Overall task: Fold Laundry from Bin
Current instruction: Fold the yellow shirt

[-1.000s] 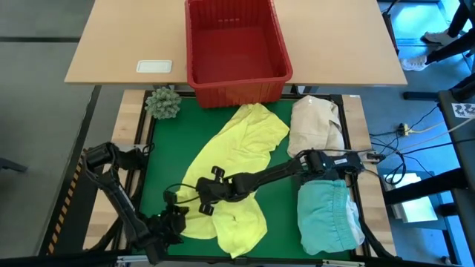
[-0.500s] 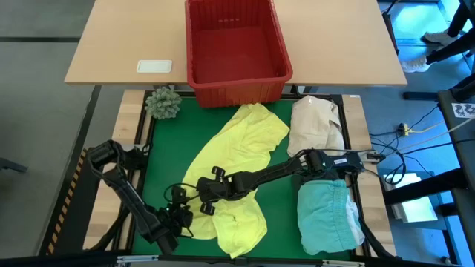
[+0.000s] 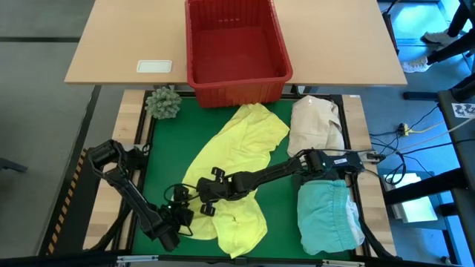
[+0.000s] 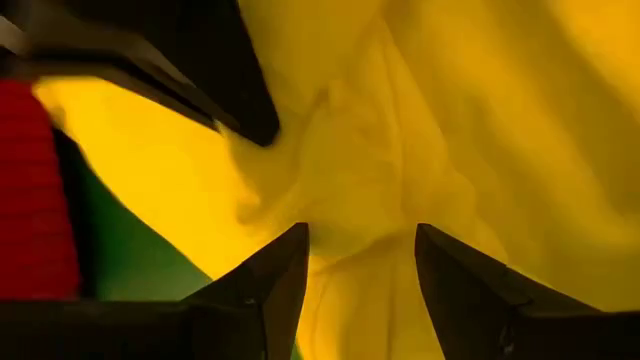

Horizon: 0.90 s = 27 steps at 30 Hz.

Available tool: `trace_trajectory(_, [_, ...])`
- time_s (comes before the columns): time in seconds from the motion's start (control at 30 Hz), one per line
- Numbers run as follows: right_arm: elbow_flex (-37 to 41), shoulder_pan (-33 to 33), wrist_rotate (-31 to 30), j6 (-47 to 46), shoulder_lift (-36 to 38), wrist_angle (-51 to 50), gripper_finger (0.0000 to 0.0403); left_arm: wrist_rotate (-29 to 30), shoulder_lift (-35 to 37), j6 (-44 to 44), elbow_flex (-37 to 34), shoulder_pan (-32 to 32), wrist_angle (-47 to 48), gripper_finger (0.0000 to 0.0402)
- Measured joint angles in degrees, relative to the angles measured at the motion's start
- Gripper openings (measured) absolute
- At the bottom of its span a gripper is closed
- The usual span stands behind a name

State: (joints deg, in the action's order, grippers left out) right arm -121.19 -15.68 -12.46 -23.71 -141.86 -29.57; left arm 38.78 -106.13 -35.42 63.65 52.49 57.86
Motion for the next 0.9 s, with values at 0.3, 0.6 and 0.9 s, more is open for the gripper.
trace_trajectory(0.3, [0.0, 0.0, 1.1, 0.0, 0.0, 0.1, 0.0003, 1.5, 0.0, -1.5, -2.9, -0.1, -3.4, 0.0179])
trace_trajectory(0.6, [0.0, 0.0, 1.6, -0.2, 0.0, 0.1, 0.0003, 4.6, 0.0, -2.0, -2.9, -0.1, -3.4, 0.0179])
trace_trajectory(0.9, [0.0, 0.0, 1.6, -0.3, 0.0, 0.1, 0.0003, 5.2, 0.0, -2.1, -5.9, -0.1, -7.3, 0.0117])
